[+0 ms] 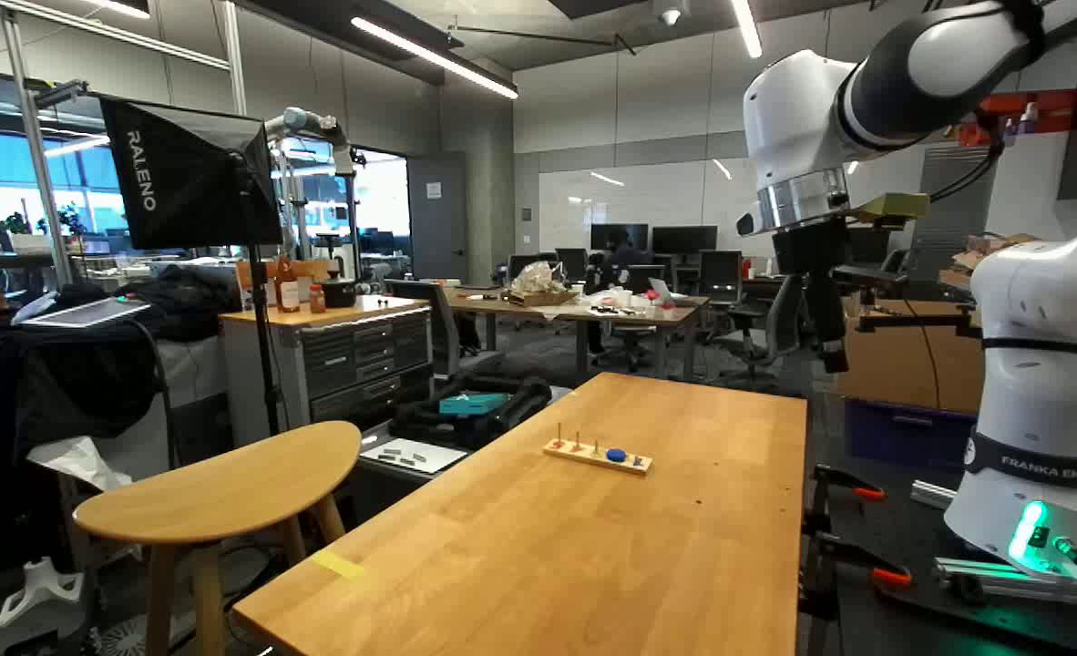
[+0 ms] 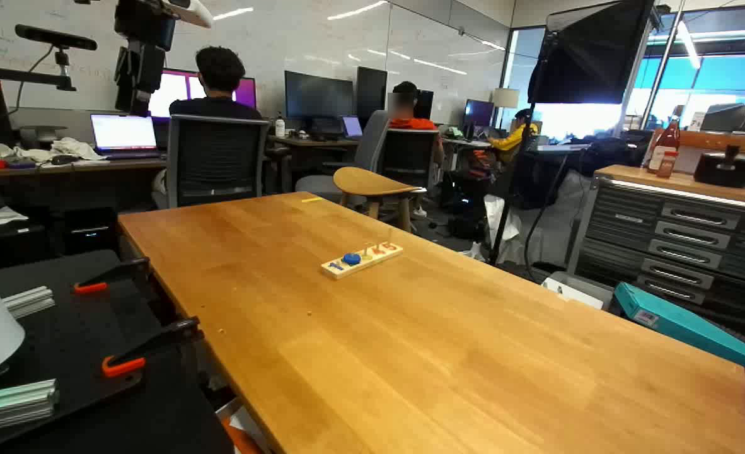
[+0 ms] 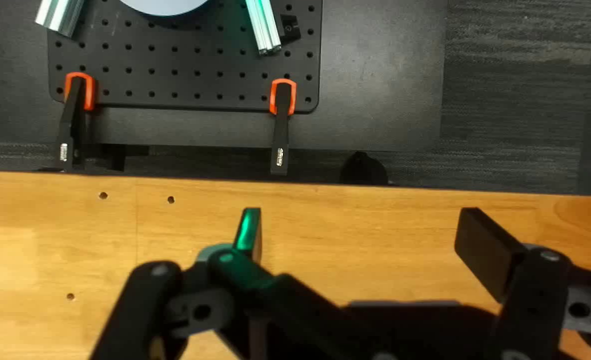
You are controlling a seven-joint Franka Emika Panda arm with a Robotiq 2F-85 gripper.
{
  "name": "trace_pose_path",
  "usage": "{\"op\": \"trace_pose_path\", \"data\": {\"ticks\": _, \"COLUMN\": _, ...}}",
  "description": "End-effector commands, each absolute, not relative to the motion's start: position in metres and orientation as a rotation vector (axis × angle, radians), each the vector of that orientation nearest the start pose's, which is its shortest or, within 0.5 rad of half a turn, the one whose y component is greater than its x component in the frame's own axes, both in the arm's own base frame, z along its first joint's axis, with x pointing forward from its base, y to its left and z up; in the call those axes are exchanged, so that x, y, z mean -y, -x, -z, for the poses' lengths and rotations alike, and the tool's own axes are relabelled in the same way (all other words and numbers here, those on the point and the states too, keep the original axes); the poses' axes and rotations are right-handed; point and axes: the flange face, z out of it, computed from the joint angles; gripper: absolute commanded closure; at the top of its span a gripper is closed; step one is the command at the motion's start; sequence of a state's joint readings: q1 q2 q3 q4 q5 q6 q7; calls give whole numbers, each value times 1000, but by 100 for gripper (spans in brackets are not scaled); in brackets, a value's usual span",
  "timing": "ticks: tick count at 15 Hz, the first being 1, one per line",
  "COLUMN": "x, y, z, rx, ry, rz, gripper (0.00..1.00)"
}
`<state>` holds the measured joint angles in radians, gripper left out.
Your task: Remove the ring rom the wooden platform
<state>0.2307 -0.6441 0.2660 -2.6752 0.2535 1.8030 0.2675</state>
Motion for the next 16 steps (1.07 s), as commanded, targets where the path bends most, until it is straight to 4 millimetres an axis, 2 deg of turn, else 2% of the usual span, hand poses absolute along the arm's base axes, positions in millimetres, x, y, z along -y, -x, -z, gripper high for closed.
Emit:
{"op": "trace_pose_path", "data": {"ticks": 1, "x": -168, "y": -276, "z": -408, "rx": 110, "ry": 3122, "rz": -390, "gripper": 0}}
{"op": "trace_pose_path", "data": {"ticks": 5, "x": -168, "y": -279, "z": -405, "rx": 152, "ry": 3128, "rz": -381, "gripper": 0}}
{"op": "trace_pose_path", "data": {"ticks": 6, "x": -167, "y": -295, "z": -404, "rx": 157, "ry": 3138, "rz": -317, "gripper": 0}}
{"op": "trace_pose_path", "data": {"ticks": 8, "x": -160, "y": -354, "z": -415, "rx": 10, "ry": 3100, "rz": -92, "gripper": 0}}
{"op": "trace_pose_path", "data": {"ticks": 10, "x": -155, "y": -390, "z": -430, "rx": -82, "ry": 3041, "rz": 95, "gripper": 0}}
{"op": "trace_pose_path", "data": {"ticks": 13, "x": -144, "y": -455, "z": -448, "rx": -213, "ry": 2938, "rz": 347, "gripper": 0}}
{"op": "trace_pose_path", "data": {"ticks": 16, "x": -121, "y": -518, "z": -453, "rx": -357, "ry": 2867, "rz": 525, "gripper": 0}}
